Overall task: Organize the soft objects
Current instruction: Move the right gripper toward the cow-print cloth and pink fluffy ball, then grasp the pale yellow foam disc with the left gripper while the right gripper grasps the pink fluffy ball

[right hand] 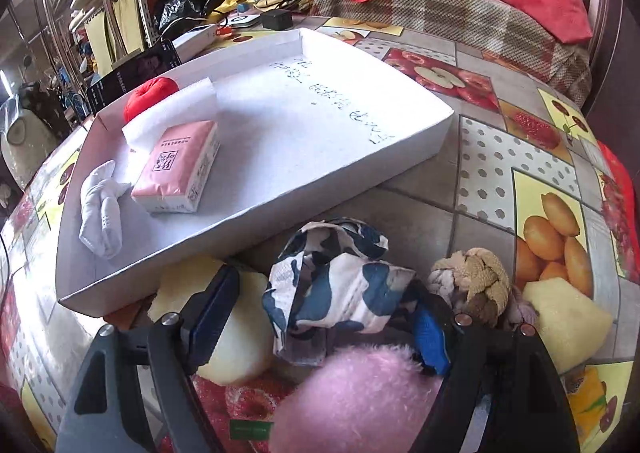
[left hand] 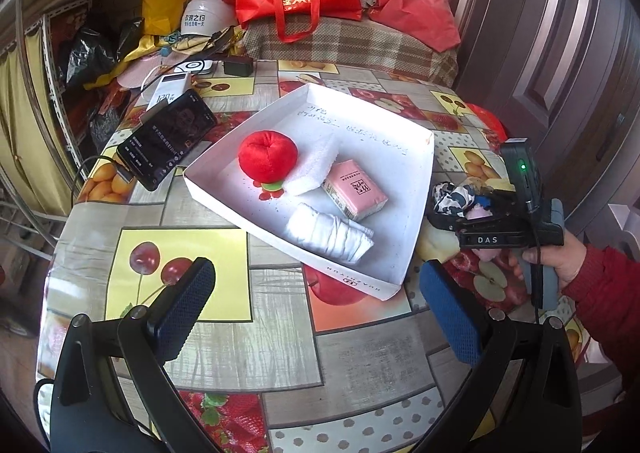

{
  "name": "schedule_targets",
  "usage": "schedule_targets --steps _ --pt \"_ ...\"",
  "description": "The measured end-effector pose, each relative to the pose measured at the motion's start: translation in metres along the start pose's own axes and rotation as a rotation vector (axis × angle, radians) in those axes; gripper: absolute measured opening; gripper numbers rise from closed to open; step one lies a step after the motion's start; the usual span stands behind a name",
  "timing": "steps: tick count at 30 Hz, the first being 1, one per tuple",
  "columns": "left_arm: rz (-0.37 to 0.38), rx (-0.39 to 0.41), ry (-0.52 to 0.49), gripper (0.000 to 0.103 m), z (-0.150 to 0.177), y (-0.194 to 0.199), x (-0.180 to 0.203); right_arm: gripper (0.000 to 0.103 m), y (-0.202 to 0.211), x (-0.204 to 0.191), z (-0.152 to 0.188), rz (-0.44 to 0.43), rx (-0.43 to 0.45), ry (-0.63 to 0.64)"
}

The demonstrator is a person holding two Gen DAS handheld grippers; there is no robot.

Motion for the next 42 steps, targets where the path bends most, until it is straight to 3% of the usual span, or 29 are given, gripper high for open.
schedule_targets --steps 8,11,17,19,24,27,30,32,33,34,37,42 --pt "0.029 0.001 0.002 0.103 -0.004 -0.005 0.007 0.082 0.023 -0.045 0.067 -0.151 -0.148 0.185" --pt "0.053 -0.004 -0.023 0.103 -0.007 -0.01 0.02 0.081 0.039 -0.056 0.084 -0.135 -0.107 0.22" --pt "0.152 -0.042 -0.105 0.103 -0.004 -0.025 0.054 0.081 0.113 -0.023 0.058 -0.135 0.181 0.01" --pt "0.195 -0.073 -0.164 0.103 0.002 -0.033 0.074 0.082 0.129 -0.004 0.057 -0.102 0.221 -0.055" --pt "0.34 -0.136 -0.34 0.103 0.023 -0.052 0.135 0.083 0.113 0.018 0.081 -0.105 0.109 -0.145" --pt "0.332 -0.171 -0.454 0.102 0.037 -0.069 0.164 0.083 0.097 0.011 0.094 -0.113 0.051 -0.147" --pt "0.345 -0.217 -0.487 0.102 0.047 -0.087 0.181 0.083 0.103 0.013 0.104 -0.133 0.058 -0.195" --pt "0.329 -0.24 -0.508 0.089 0.054 -0.095 0.187 0.083 0.107 0.016 0.103 -0.141 0.072 -0.219" --pt "0.322 -0.248 -0.511 0.07 0.057 -0.098 0.187 0.083 0.109 0.017 0.102 -0.142 0.076 -0.225" --pt "0.301 -0.229 -0.517 0.064 0.057 -0.097 0.185 0.083 0.11 0.017 0.101 -0.144 0.076 -0.226" --pt "0.327 -0.223 -0.46 0.061 0.056 -0.091 0.173 0.083 0.104 0.008 0.102 -0.15 0.053 -0.196" --pt "0.259 -0.181 -0.377 0.061 0.054 -0.066 0.136 0.083 0.069 -0.018 0.103 -0.078 -0.003 -0.125"
Point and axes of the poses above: each gripper's, at about its wrist camera, not at the fingertips, and y roughly against the way its jaws point, x to its right, z to its underside, the point moved 5 cm from there along -y, roughly the way its jaws point, and after that the axes turned 12 degrees about -y, right-handed, at the moved point
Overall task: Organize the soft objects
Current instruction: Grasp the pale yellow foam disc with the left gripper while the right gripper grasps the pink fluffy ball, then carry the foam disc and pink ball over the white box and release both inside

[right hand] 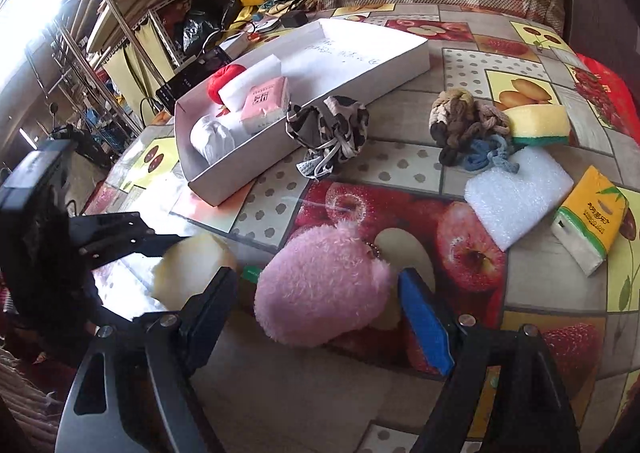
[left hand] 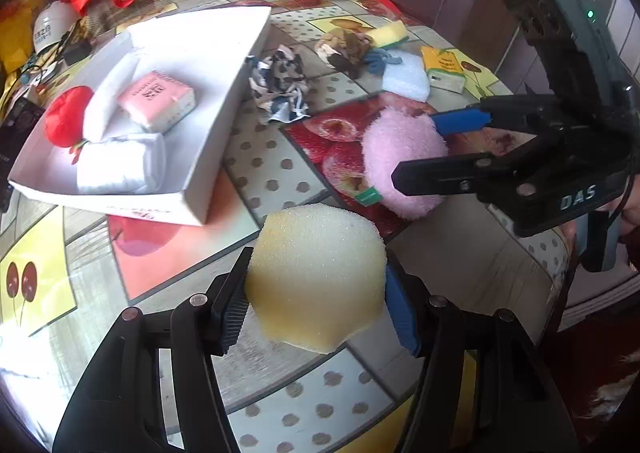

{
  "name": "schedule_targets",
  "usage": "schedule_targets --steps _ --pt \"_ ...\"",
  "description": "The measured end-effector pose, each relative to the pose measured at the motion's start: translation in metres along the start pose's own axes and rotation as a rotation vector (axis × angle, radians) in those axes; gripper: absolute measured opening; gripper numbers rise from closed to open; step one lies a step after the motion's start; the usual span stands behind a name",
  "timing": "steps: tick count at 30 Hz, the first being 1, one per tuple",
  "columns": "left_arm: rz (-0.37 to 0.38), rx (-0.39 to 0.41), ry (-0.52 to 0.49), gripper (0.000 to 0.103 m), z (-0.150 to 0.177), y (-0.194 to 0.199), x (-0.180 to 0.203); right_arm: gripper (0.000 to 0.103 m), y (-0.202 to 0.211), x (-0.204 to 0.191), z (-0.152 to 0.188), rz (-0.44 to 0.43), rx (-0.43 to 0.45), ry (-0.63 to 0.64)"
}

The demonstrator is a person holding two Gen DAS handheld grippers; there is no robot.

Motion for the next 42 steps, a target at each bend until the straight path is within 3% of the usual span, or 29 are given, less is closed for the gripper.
schedule_targets --steps 5,6,10,14,17,19,23,27,33,42 --pt "-0.071 0.056 0.065 0.061 0.003 0.032 -0.028 0.077 -0.025 -0.011 0.002 0.115 0.0 0.07" --pt "-0.077 0.072 0.074 0.061 0.0 0.038 -0.033 0.064 -0.024 -0.013 0.001 0.115 0.002 0.077" --pt "-0.108 0.159 0.093 0.061 -0.018 0.069 -0.049 0.063 0.003 -0.014 -0.009 0.081 0.056 0.047" --pt "-0.158 0.269 0.069 0.061 -0.051 0.118 -0.074 0.063 0.073 -0.023 -0.047 0.073 0.245 0.023" --pt "-0.222 0.385 0.028 0.061 -0.086 0.183 -0.1 0.063 0.144 -0.035 -0.085 0.038 0.441 -0.003" --pt "-0.267 0.474 0.006 0.061 -0.112 0.233 -0.119 0.063 0.19 -0.044 -0.109 -0.031 0.555 -0.035" --pt "-0.346 0.642 -0.035 0.061 -0.156 0.327 -0.143 0.063 0.259 -0.075 -0.149 -0.124 0.731 -0.036" --pt "-0.366 0.713 -0.071 0.061 -0.183 0.382 -0.155 0.063 0.31 -0.109 -0.179 -0.142 0.86 0.023" --pt "-0.384 0.731 -0.071 0.061 -0.189 0.408 -0.169 0.063 0.348 -0.134 -0.192 -0.146 0.979 0.034" --pt "-0.359 0.731 -0.037 0.061 -0.18 0.392 -0.172 0.063 0.321 -0.139 -0.197 -0.161 0.936 0.024"
Point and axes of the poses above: each gripper's, at about its wrist camera, not at the fingertips, and y roughly against the way its jaws point, x to its right, z to its underside, the point moved 5 cm from there along -y, roughly the way its jaws point, and after that the axes turned 12 degrees about -y, right-handed, at the moved point
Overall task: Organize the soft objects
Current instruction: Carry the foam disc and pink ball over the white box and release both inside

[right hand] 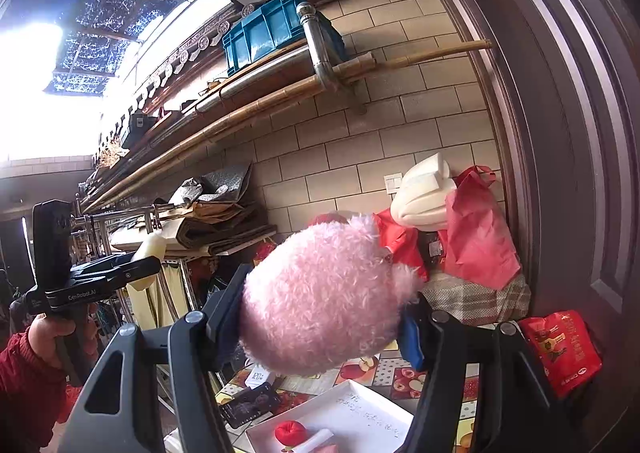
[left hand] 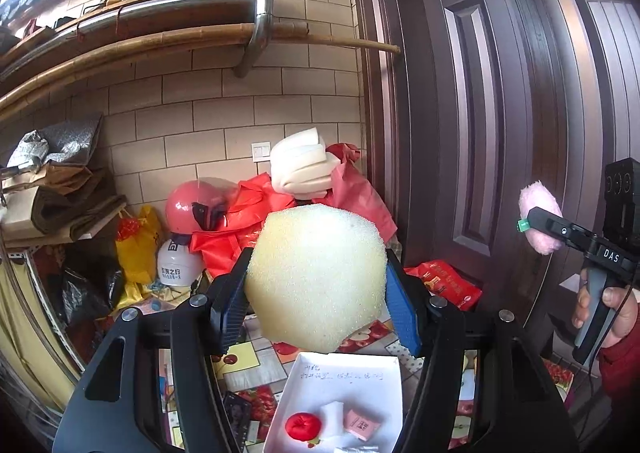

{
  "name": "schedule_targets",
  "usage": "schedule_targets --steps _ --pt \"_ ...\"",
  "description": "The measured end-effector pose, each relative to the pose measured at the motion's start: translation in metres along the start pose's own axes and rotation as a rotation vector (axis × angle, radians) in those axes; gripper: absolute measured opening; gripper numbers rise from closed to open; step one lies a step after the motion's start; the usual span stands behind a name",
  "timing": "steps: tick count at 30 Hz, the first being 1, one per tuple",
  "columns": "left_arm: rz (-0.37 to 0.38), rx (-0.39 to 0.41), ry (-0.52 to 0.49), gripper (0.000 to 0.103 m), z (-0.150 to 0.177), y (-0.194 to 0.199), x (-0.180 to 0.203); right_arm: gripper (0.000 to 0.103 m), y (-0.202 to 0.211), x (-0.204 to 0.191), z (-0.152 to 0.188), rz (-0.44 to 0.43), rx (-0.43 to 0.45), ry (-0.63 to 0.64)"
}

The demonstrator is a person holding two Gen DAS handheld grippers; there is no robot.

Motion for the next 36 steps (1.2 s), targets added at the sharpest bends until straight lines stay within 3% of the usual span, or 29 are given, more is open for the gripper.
schedule_targets --steps 9,23,29,36 --pt "0.013 -0.016 0.031 0.061 0.008 -0.023 -0.005 0.063 -0.024 0.016 0.01 0.0 -0.039 -0.035" --pt "0.036 -0.151 0.081 0.061 0.058 -0.103 -0.013 0.063 -0.089 0.059 0.061 0.072 -0.181 -0.087" --pt "0.055 -0.271 0.142 0.061 0.117 -0.167 -0.012 0.063 -0.133 0.087 0.116 0.13 -0.318 -0.101" --pt "0.105 -0.523 0.19 0.061 0.237 -0.266 0.032 0.063 -0.186 0.132 0.221 0.242 -0.553 -0.095"
Point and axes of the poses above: each gripper's, at about its wrist camera, not at the fingertips, and y roughly against the way its jaws point, x to its right, z to its underside, the point moved 5 cm from there along -y, roughly the way its jaws point, and after that the axes turned 12 degrees about -y, right-handed, at the moved point
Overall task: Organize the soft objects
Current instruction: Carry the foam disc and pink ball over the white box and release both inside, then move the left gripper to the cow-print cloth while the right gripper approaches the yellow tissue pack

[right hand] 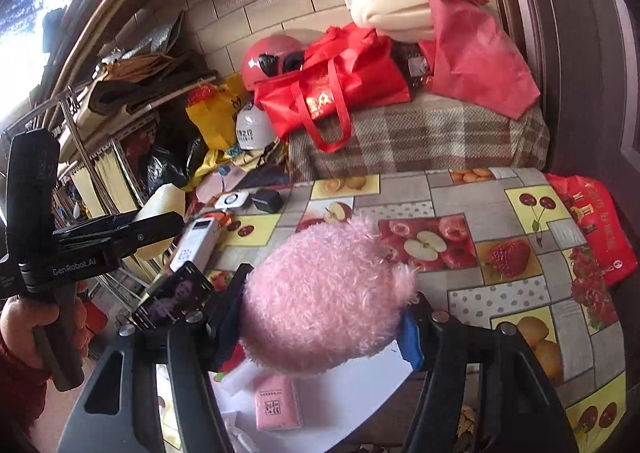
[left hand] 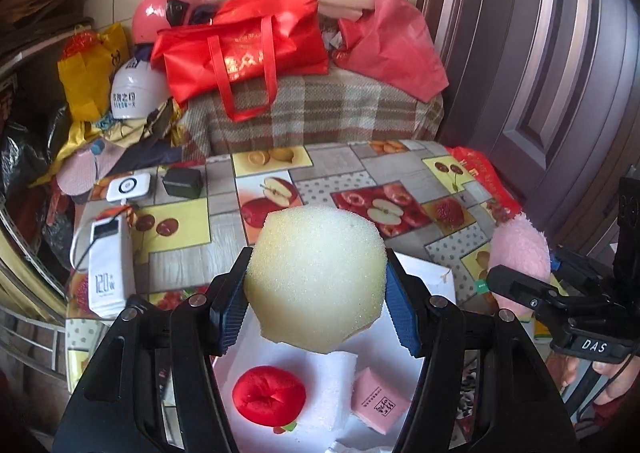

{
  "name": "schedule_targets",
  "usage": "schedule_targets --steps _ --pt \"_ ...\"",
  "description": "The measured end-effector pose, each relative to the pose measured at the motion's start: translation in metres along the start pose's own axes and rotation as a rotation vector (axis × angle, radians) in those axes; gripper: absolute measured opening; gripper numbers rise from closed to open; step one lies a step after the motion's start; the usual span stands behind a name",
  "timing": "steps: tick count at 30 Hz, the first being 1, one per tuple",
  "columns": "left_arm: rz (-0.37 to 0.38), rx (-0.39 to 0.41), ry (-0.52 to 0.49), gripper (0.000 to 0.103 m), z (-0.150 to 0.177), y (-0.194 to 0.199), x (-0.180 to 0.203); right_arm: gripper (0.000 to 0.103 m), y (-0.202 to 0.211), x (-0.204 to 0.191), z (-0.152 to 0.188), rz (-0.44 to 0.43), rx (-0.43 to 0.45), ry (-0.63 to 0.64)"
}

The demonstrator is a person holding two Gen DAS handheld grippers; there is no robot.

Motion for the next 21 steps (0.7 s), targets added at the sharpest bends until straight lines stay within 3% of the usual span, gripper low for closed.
schedule_targets --steps 4,8,11,12,13,21 --pt "-0.014 -0.117 0.013 0.061 0.035 -0.063 0.012 0.063 -0.039 0.011 0.031 0.048 -0.094 0.006" --pt "-0.015 -0.157 0.008 0.065 0.047 -0.087 0.019 0.065 -0.055 0.013 0.044 0.08 -0.122 0.026" --pt "-0.061 -0.132 -0.021 0.092 0.046 -0.087 0.016 0.071 -0.062 0.015 0.044 0.091 -0.126 0.025" --pt "-0.075 -0.124 -0.02 0.101 0.045 -0.085 0.013 0.081 -0.063 0.016 0.045 0.1 -0.125 0.03" --pt "-0.08 -0.118 -0.013 0.102 0.045 -0.084 0.011 0.088 -0.063 0.015 0.045 0.104 -0.114 0.037" --pt "-0.071 -0.087 0.008 0.102 0.048 -0.07 0.015 0.088 -0.048 0.018 0.048 0.122 -0.078 0.029"
Point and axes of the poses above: each gripper's, at about its wrist camera, not at the fingertips, and y roughly against the way its jaws point, x to its right, z to its underside, the point moved 5 cm from there along -y, roughly the way its jaws point, and after that the axes turned 12 degrees about -y, right-handed, at the moved point
